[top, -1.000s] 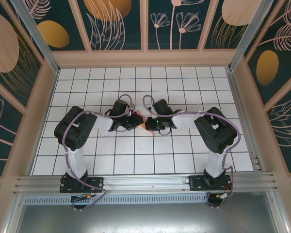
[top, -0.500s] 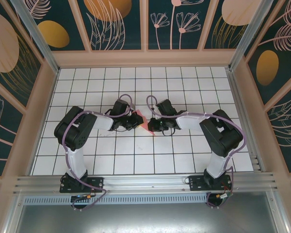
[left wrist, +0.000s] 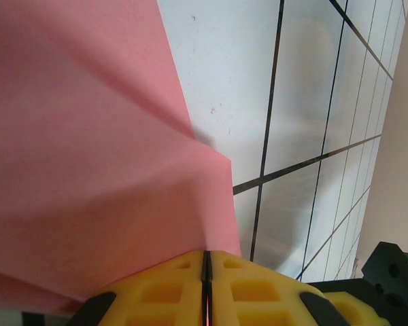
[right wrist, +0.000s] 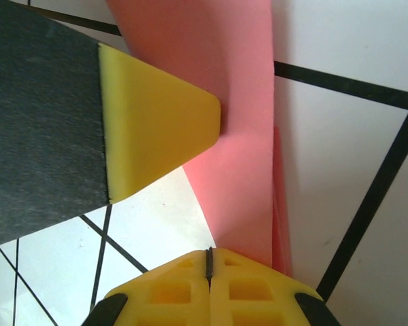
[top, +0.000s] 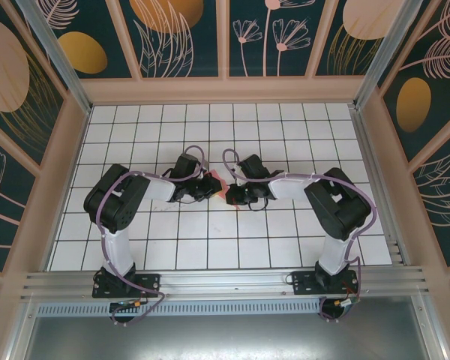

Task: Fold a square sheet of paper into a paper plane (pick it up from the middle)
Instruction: Fold the wing for the fifth time at the center of the table.

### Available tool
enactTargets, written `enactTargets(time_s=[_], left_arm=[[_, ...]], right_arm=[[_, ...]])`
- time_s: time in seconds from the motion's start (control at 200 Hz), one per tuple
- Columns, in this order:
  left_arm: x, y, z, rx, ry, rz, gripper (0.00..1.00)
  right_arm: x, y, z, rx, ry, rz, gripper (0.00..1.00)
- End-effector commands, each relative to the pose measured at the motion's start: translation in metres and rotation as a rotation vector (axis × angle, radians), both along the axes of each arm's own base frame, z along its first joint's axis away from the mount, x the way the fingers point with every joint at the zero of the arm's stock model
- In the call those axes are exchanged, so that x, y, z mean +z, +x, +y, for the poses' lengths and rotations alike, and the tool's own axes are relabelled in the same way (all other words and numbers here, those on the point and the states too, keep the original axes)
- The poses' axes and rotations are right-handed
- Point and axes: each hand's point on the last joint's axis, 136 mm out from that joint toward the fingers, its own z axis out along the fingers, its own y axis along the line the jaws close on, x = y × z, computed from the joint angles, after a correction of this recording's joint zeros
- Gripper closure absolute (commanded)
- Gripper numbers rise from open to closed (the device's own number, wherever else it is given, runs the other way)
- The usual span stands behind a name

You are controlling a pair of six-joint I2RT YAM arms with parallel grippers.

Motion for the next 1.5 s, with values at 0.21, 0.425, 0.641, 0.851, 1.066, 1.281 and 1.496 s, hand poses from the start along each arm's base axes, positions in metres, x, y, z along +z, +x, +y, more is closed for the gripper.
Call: enactTargets(time_s=[0.21, 0.425, 0.641, 0.851, 1.066, 1.281, 1.496], left_arm=[[-0.071, -0.002, 0.046, 0.111, 0.286, 0.062, 0.87], [-0.073, -0.002, 0.047, 0.111, 0.298, 0.064, 0.87], [-0.073, -0.001, 0.047, 0.11, 0.301, 0.064, 0.87], [-0.073, -0.001, 0.047, 0.108, 0.302, 0.065, 0.87], [-0.074, -0.001, 0.048, 0.107, 0.308, 0.065, 0.87], [-0.076, -0.001, 0.049, 0.107, 0.316, 0.066, 0.87], [-0.077, -0.002, 0.049, 0.104, 0.323, 0.066, 0.87]], right_arm=[[-0.028, -0.008, -0.03, -0.024, -0.133, 0.054, 1.0], [-0.016, -0.005, -0.025, -0.015, -0.092, 0.033, 1.0], [0.015, -0.013, -0.016, 0.026, 0.007, 0.002, 1.0], [0.0, -0.02, -0.023, 0.016, -0.029, 0.036, 1.0], [-0.018, -0.016, -0.034, -0.021, -0.091, 0.056, 1.0], [-0.025, -0.015, -0.042, -0.043, -0.093, 0.075, 1.0], [-0.012, -0.013, -0.038, -0.039, -0.04, 0.061, 1.0]])
